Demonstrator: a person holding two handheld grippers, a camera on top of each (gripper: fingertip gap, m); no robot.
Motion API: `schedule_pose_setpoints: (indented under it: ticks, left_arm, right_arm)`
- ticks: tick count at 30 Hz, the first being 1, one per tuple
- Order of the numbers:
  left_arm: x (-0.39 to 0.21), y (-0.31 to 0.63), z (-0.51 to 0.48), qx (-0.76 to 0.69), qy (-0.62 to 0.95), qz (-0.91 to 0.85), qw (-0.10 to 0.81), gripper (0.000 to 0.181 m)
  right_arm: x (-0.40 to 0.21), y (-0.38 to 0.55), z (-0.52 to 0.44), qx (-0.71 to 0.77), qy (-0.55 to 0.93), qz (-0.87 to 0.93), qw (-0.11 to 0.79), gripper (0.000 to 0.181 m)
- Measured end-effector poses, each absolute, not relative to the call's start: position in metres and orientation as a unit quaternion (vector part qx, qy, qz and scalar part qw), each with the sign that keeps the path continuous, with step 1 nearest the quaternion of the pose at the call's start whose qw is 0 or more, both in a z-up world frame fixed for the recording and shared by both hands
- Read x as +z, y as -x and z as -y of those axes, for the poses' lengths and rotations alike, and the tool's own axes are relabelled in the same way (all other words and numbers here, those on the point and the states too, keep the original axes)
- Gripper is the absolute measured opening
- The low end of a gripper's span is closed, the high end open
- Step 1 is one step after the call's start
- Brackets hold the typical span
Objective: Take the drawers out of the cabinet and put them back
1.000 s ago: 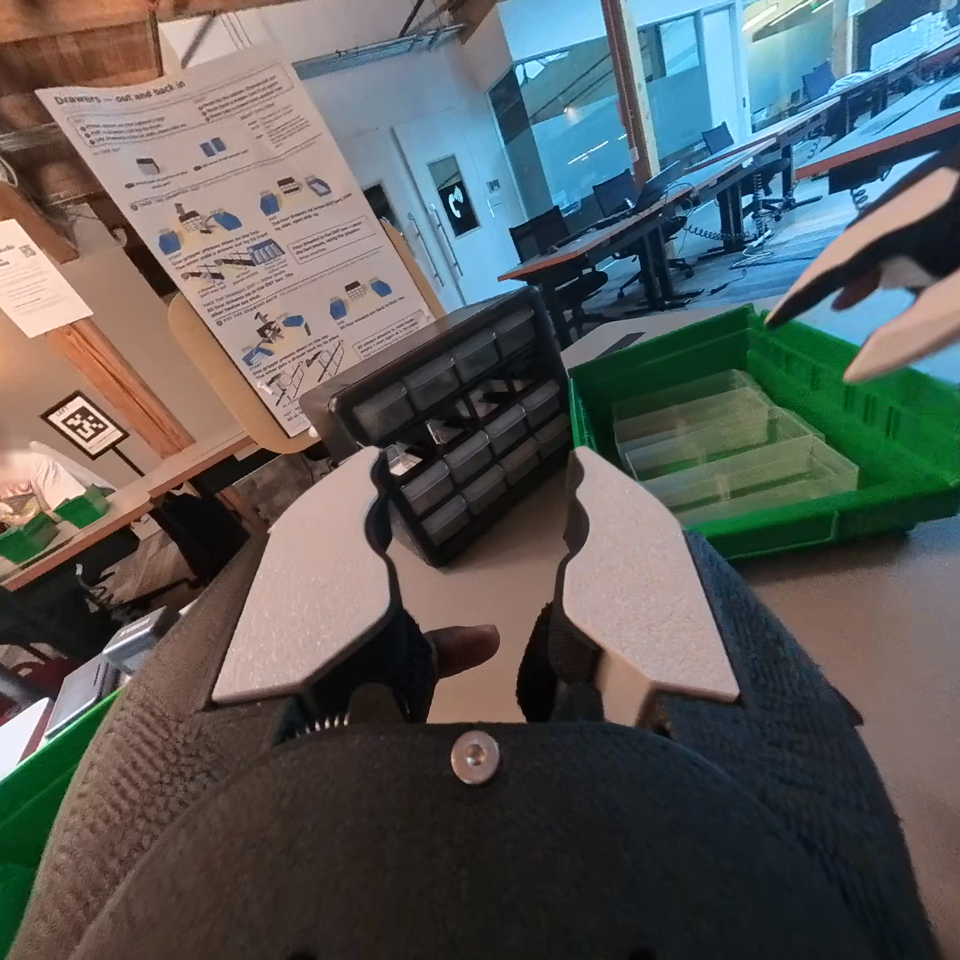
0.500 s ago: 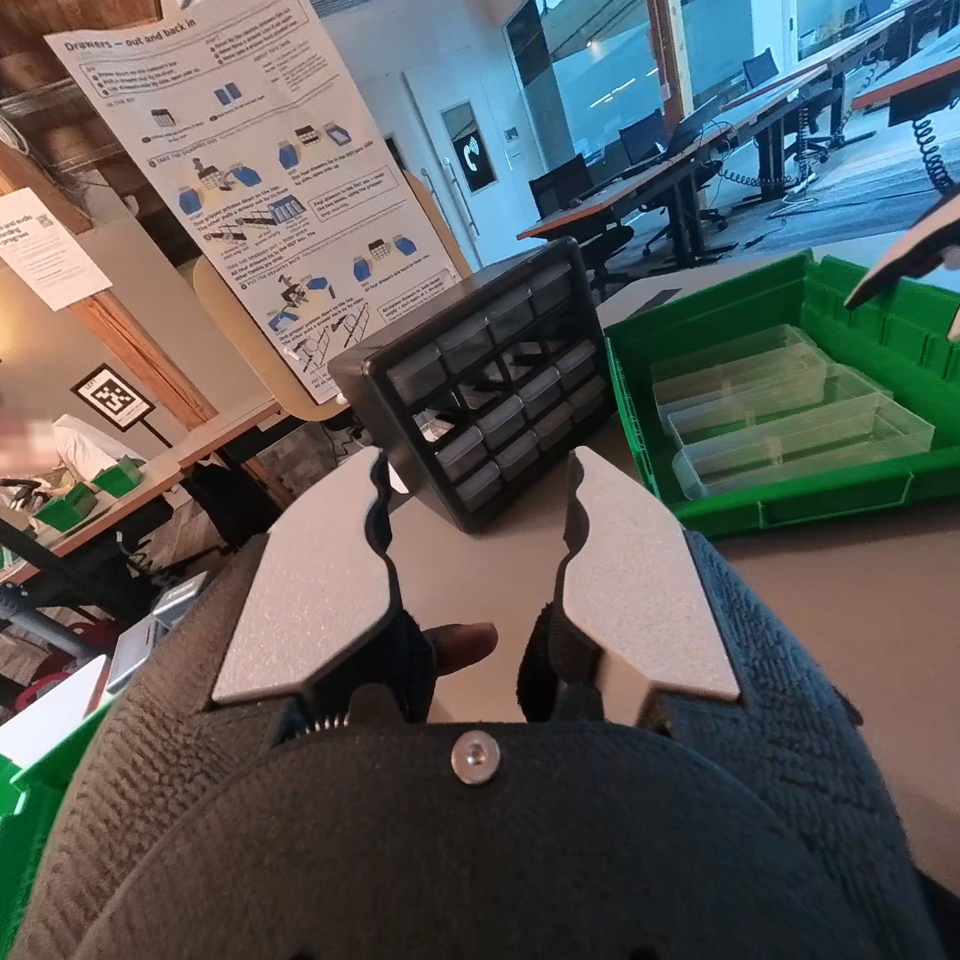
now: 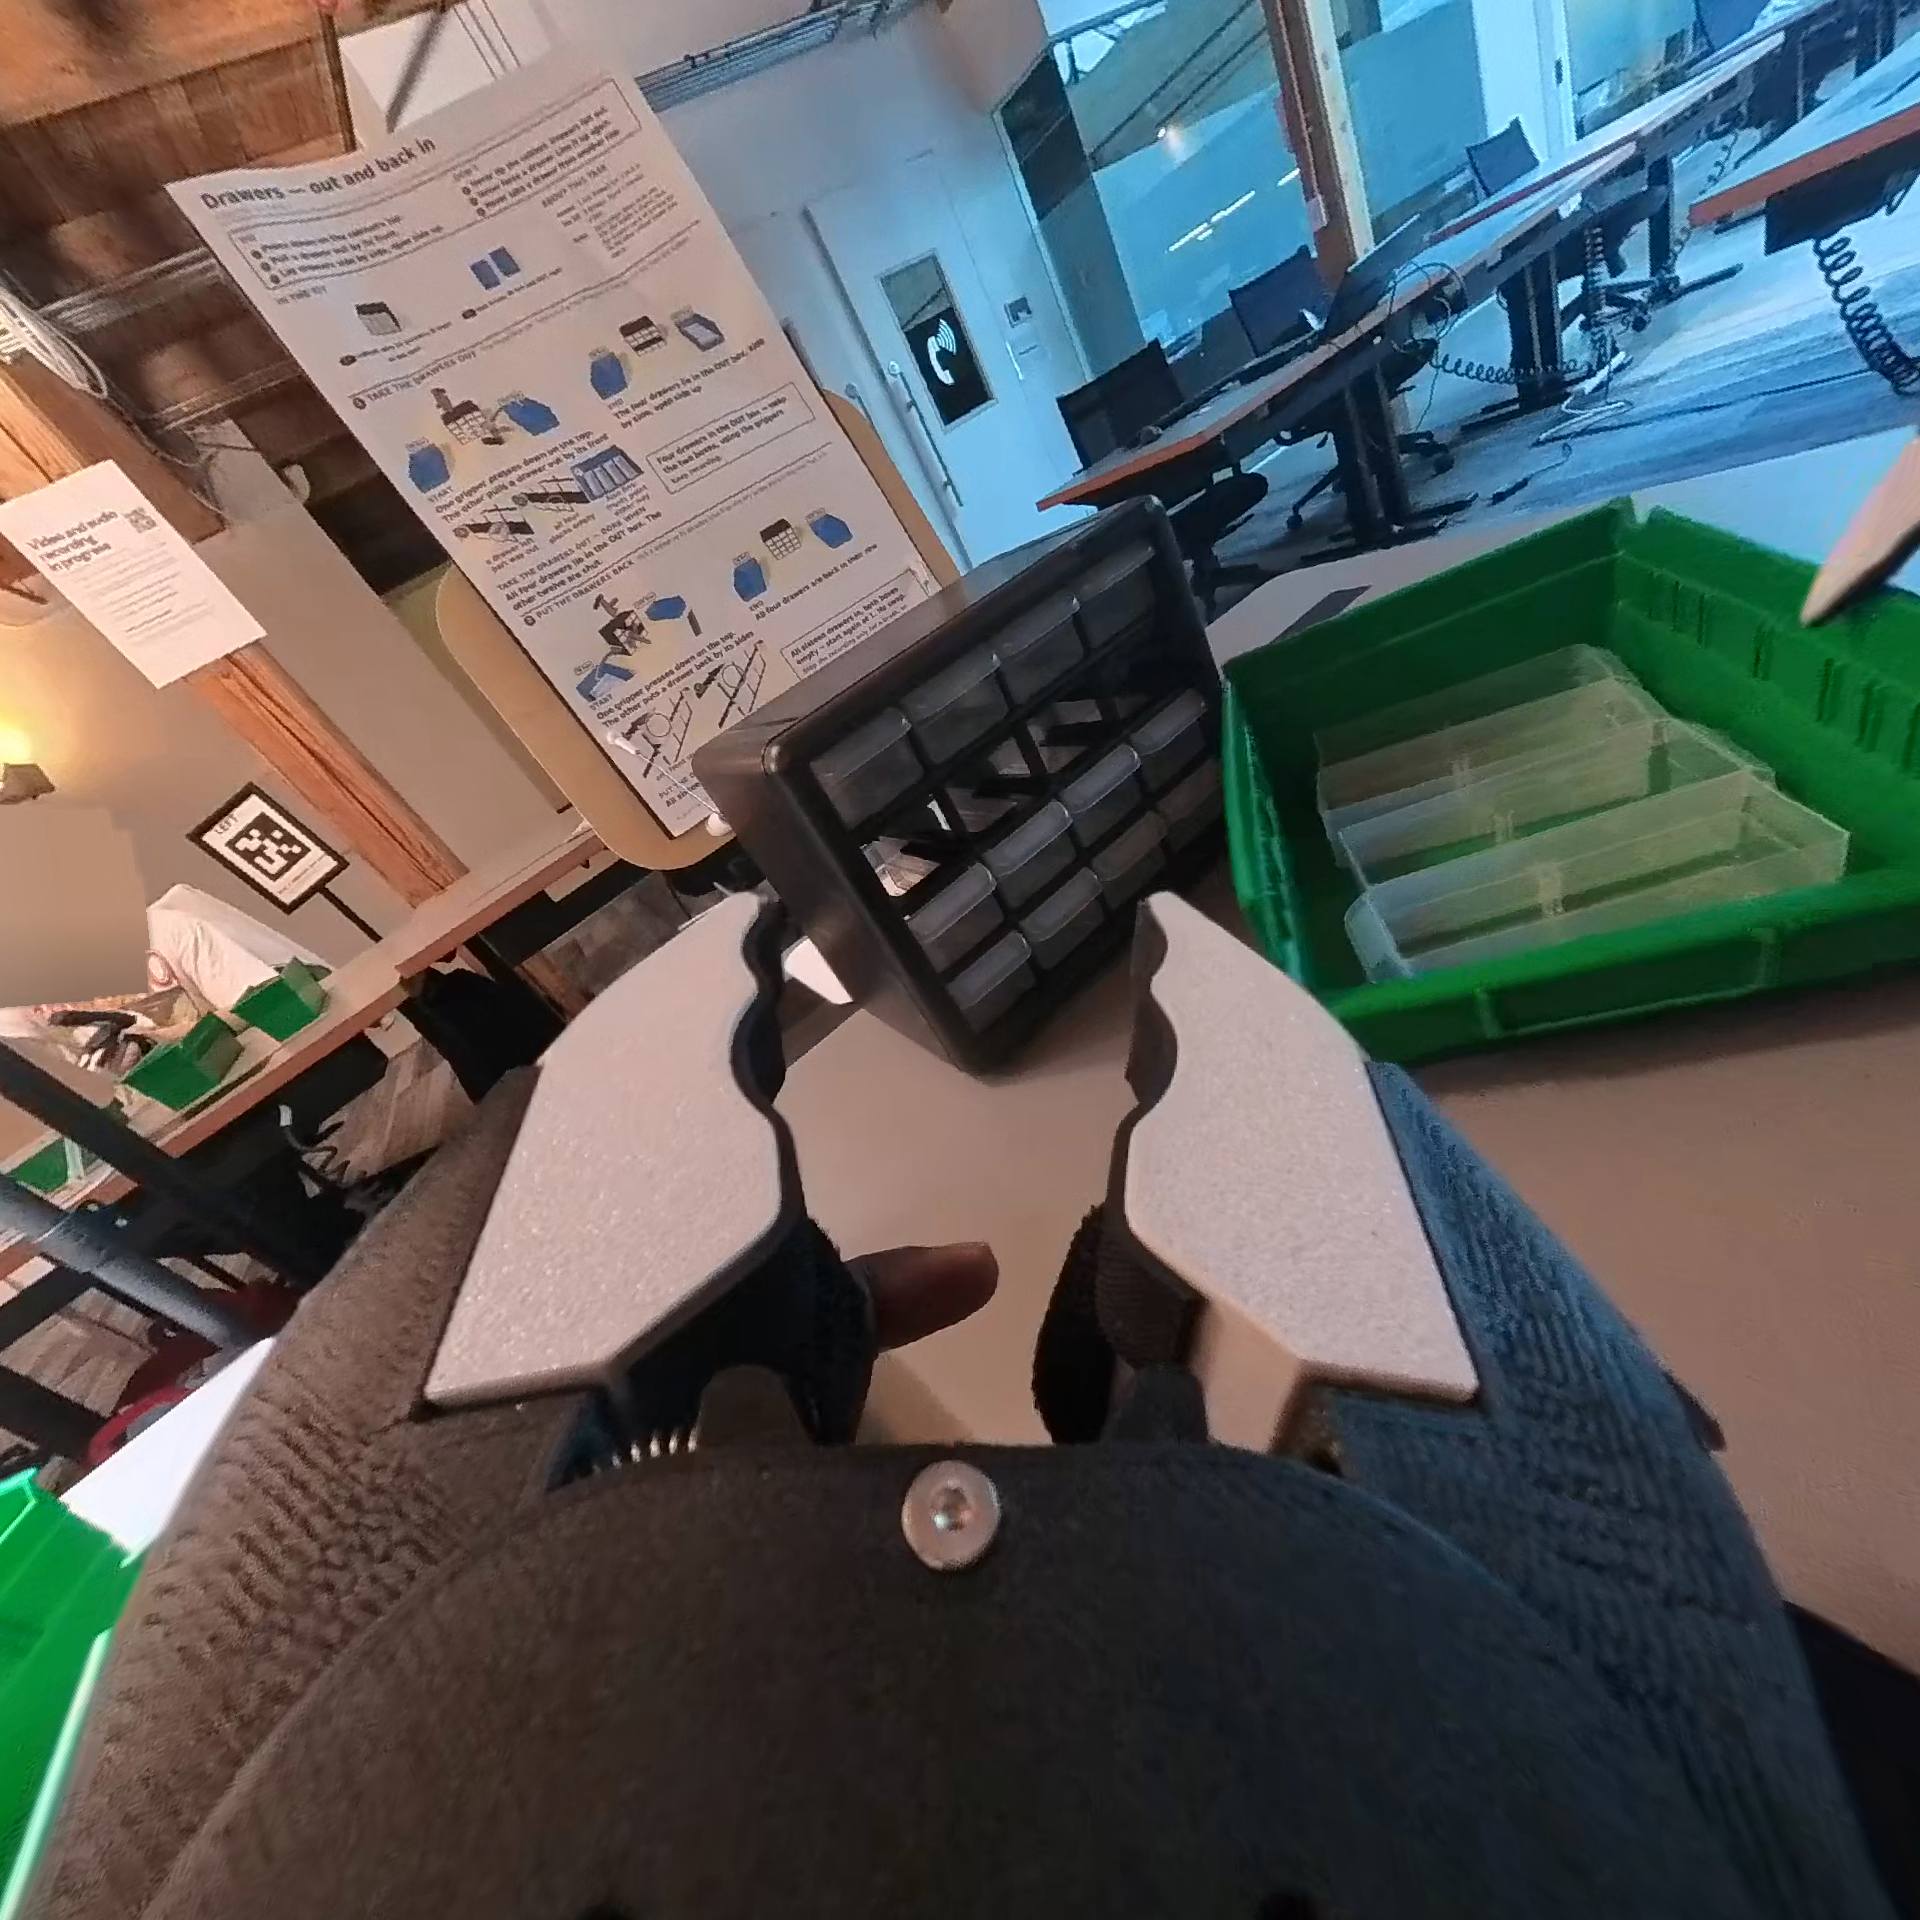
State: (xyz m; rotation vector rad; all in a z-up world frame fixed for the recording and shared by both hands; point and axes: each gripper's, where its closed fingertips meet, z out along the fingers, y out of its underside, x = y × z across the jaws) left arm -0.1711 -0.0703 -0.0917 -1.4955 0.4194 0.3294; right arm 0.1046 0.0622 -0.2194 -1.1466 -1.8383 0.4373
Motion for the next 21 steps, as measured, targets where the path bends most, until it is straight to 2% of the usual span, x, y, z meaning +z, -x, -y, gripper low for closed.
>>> schedule_pose_setpoints:
  ticks: [3, 8, 21]
  left_arm:
    - [-0.091, 0.176, 0.074, 0.158, 0.672, -0.189, 0.698, 0.065]
    - [-0.091, 0.188, 0.081, 0.157, 0.677, -0.169, 0.699, 0.064]
    - [-0.115, 0.211, 0.110, 0.161, 0.734, -0.188, 0.632, 0.064]
  right_arm:
    - [-0.217, -0.089, -0.054, 0.166, 0.445, 0.753, 0.456, 0.025]
    - [-0.213, -0.065, -0.017, 0.258, 0.426, 0.756, 0.425, 0.014]
    - [-0.210, 0.022, 0.023, 0.193, 0.407, 0.751, 0.483, 0.008]
